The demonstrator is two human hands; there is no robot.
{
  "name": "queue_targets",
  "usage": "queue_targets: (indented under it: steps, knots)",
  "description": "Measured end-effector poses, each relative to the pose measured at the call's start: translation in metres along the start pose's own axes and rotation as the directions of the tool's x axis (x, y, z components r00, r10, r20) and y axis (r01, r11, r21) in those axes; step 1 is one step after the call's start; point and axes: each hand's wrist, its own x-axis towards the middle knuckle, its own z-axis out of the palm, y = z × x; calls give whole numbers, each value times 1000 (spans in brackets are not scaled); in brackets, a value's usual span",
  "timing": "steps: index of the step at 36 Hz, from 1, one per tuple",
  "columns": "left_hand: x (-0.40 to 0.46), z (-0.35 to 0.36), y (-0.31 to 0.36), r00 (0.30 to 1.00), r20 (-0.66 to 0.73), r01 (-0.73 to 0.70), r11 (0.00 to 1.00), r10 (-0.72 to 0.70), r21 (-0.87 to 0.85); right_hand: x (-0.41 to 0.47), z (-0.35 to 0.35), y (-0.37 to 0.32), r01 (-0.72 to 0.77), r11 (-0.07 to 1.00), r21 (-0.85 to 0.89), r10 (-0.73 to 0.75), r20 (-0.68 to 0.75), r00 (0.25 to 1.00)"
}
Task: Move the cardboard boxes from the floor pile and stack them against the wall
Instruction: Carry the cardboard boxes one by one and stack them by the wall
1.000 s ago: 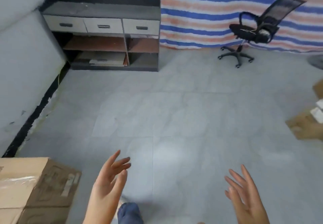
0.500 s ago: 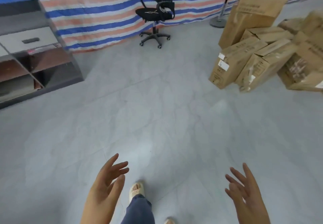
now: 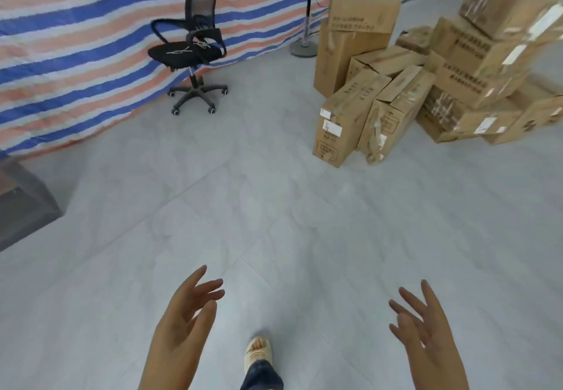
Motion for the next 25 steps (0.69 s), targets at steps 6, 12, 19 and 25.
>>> queue_targets:
  steps: [6, 12, 19, 25]
  knots:
    - [93, 7, 11, 997, 76, 5, 999, -8, 37, 55, 46, -2, 15, 999, -43, -16, -21, 1000]
    - [165, 46, 25, 986, 160, 40, 997, -51, 73, 109, 53, -6, -103, 994, -40, 94, -173, 980]
    - [252, 113, 41, 984, 170, 40, 998, -49, 56, 211, 38, -1, -179, 978, -105, 156, -194, 968]
    - [323, 189, 67, 992, 124, -3, 1000, 6, -24, 331, 16, -17, -100, 989, -113, 77, -187, 979]
